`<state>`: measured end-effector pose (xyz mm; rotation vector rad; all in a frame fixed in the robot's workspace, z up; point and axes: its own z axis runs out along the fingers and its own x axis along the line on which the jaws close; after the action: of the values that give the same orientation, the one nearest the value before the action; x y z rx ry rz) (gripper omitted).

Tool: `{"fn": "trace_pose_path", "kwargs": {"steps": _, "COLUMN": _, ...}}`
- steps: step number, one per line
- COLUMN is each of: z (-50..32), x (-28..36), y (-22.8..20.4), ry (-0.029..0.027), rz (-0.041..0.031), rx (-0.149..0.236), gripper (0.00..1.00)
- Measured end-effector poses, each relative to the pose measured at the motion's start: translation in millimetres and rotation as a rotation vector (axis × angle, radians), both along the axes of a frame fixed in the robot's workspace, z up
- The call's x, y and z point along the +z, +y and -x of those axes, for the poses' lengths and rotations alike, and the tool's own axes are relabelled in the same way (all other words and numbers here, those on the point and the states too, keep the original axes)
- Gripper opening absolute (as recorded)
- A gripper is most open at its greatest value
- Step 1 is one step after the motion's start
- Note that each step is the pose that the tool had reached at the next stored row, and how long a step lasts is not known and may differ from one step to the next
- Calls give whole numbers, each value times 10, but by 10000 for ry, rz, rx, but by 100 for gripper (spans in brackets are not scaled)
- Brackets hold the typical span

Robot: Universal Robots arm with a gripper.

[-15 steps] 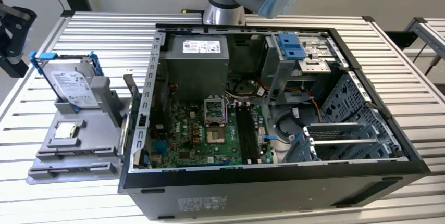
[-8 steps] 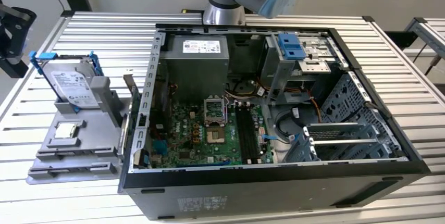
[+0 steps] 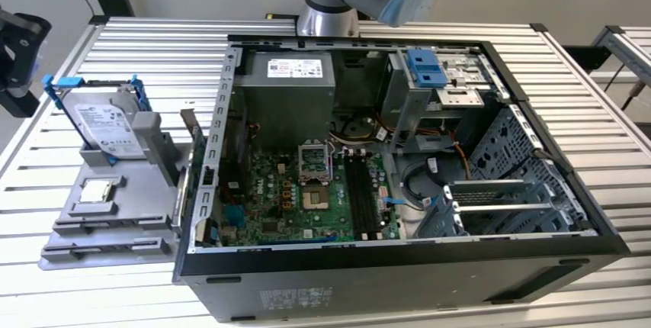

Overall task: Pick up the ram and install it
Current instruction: 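Reach for the ram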

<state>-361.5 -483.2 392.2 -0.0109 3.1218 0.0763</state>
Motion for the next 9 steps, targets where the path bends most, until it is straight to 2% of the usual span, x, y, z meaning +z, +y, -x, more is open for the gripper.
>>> {"fn": "trace_pose_path", "kwargs": {"steps": 9, "z": 1, "x": 0, "y": -56, "ry": 1, "rz": 1, "rx": -1, "gripper": 0}}
